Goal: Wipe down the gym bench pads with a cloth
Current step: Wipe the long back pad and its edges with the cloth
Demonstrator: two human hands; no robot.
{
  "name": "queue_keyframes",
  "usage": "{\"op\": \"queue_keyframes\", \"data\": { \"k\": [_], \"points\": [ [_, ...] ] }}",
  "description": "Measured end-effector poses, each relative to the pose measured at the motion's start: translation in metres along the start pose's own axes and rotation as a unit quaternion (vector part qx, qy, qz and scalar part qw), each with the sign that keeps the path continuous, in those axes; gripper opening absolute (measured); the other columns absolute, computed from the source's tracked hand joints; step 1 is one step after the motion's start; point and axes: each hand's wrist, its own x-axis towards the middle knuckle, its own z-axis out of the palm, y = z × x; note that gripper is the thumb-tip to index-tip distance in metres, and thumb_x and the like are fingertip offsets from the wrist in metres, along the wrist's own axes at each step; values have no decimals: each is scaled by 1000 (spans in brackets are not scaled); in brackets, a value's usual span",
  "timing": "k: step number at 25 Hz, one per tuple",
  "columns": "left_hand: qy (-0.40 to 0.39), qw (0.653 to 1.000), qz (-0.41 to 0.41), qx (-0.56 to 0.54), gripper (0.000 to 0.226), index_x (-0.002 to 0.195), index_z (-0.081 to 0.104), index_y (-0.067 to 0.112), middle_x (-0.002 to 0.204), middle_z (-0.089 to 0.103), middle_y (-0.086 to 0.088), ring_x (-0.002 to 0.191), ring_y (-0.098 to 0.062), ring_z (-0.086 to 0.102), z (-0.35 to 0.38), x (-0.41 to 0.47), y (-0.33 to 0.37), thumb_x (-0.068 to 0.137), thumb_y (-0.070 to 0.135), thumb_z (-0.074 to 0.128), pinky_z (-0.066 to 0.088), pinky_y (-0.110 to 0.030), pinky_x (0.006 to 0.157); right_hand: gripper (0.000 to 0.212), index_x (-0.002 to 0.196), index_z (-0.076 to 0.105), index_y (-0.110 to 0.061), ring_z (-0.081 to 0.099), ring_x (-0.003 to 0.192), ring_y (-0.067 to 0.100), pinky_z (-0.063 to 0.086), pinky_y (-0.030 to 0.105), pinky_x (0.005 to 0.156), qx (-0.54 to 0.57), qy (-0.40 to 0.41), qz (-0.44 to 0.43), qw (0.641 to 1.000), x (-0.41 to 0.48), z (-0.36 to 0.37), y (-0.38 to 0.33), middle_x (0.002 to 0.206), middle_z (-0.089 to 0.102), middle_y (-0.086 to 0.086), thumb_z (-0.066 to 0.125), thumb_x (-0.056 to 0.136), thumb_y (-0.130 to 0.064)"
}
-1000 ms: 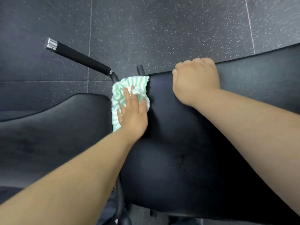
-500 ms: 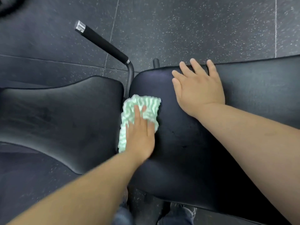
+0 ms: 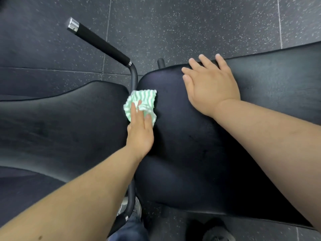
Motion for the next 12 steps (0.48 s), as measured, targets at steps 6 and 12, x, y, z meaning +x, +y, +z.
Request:
{"op": "queue_keyframes", "data": {
  "k": [6,12],
  "points": [
    [34,994,19,107,48,123,48,5,160,9,-7,141,-30,18,29,-82,-34,98,32,17,19,-49,112,50,142,42,-18,20,145,22,6,43,118,20,4,-38,999,-6,0,2,154,32,2,16,102,-32],
    [-36,980,146,132,65,113,51,32,150,-28,20,143,-12,-24,86,-205,-13,84,42,-7,-20,-41,113,46,128,52,-8,31,138,30,21,42,113,47,-49,-144,987,-68,-11,11,145,42,10,19,103,-25]
  ]
}}
